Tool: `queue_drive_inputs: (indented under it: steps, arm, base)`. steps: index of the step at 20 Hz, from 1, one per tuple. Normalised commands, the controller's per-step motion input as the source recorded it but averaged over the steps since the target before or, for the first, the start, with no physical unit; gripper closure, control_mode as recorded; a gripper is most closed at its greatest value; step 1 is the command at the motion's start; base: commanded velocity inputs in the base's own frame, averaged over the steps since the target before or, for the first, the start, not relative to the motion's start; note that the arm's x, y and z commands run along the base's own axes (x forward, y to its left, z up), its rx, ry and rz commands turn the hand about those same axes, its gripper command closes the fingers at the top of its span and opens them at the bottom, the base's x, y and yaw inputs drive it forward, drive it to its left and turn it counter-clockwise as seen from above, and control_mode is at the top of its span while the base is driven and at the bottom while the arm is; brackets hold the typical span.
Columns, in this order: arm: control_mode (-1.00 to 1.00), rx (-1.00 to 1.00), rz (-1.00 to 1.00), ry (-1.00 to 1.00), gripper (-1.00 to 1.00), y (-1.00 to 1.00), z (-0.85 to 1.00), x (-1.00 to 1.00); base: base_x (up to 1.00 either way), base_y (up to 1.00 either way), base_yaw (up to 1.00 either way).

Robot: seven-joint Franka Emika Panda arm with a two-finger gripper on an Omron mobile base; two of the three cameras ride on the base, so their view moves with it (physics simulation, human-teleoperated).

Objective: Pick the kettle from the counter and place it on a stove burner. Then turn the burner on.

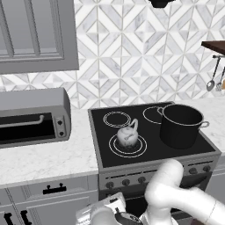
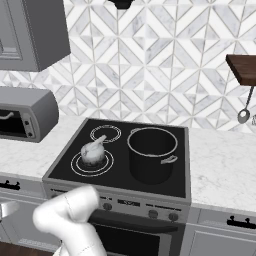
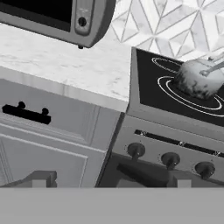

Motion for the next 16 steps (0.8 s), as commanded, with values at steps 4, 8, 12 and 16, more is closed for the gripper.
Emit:
queue_drive_inputs:
  steps: [4,8,12,16]
  arm:
    - [-1.0,0.23,-0.02,-0.25,-1.0,-0.09,-0.28,0.0]
    - [-1.0,0.19,-0.03,-0.11,-1.0,-0.16,-0.16,0.1]
    - [-1.0,0.03,-0.01,-0.1,-1.0,-0.13,-0.18,0.25]
    - [-1.0,0.0,-0.01,-0.21,-1.0,-0.16,-0.22,0.28]
  base:
    - [0.0,0.0,0.0]
    - [0.0,0.0,0.0]
    - [0.0,0.0,0.0]
    - [0.0,0.0,0.0]
